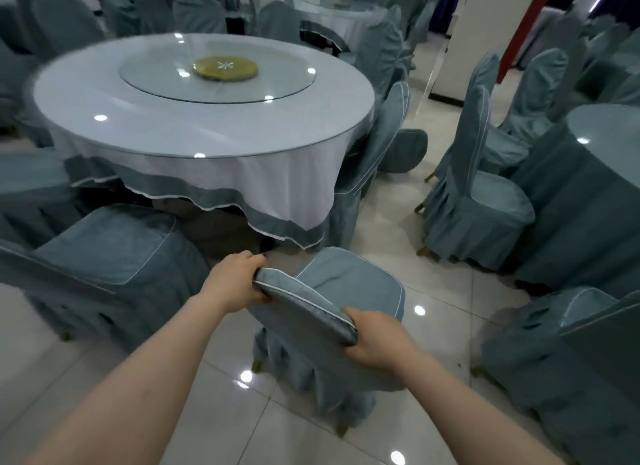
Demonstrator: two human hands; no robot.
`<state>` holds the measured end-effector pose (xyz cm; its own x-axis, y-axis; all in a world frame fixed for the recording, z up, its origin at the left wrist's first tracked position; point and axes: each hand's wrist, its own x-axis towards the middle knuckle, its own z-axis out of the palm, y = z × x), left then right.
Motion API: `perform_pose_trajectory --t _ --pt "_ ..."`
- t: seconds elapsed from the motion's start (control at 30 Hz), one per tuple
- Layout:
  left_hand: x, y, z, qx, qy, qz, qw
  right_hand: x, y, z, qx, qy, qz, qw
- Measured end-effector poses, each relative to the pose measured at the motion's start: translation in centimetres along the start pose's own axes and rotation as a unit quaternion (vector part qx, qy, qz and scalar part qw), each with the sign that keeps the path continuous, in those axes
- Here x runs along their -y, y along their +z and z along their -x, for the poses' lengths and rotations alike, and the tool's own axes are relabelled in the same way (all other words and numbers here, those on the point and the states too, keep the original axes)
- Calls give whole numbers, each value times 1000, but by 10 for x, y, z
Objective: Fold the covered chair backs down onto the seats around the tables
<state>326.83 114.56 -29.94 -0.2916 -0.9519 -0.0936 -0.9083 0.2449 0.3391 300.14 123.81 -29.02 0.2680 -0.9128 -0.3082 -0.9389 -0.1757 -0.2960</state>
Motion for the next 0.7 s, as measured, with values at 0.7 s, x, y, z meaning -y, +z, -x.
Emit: perform_pose_trajectory --t 0.7 --pt "-1 13 128 -38 -113 -63 991 43 21 28 -101 91 86 987"
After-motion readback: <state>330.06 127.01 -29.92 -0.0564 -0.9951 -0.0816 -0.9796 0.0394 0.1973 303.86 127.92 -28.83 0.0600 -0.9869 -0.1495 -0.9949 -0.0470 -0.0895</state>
